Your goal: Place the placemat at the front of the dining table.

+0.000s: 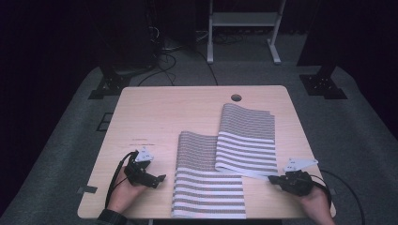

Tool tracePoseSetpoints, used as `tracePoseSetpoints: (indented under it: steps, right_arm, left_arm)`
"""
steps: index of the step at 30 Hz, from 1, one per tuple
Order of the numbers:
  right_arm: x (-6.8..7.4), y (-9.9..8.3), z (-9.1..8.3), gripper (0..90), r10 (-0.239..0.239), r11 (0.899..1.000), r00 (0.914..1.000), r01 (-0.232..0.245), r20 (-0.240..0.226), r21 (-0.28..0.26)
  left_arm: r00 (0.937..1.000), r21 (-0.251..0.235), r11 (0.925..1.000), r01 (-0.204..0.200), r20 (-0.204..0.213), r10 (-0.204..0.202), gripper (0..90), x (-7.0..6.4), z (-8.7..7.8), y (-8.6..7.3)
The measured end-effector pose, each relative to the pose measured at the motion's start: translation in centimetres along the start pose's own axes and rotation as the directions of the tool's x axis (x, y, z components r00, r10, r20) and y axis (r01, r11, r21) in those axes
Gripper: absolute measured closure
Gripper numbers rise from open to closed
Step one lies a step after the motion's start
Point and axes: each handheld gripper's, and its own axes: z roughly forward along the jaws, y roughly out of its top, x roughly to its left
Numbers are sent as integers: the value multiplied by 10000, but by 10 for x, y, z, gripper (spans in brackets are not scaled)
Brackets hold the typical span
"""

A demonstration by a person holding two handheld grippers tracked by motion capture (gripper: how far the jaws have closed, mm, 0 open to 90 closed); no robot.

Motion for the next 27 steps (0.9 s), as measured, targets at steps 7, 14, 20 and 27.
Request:
tracePoseSetpoints:
  steps: [7, 14, 20, 27]
  right_arm:
    - [-17, -1, -2, 898, 256, 9997, 9983, -253, 525, -66]
    - [-27, 0, -8, 860, 735, 9954, 9961, -703, 486, -654]
    - [-36, 4, -8, 621, 984, 9936, 9869, -901, 1282, -685]
    - [-47, 6, 1, 525, 1297, 9910, 9802, -1232, 1495, -524]
  left_arm:
    - [10000, -17, 10000, -43, -40, 43, 0, 0, 0, 0]
    - [10000, -80, 9999, -61, -42, 60, 0, 0, 0, -1]
    - [10000, -131, 9999, -45, -59, 45, 0, 0, 0, -2]
    - [10000, -196, 9998, -24, -63, 22, 0, -1, 0, -2]
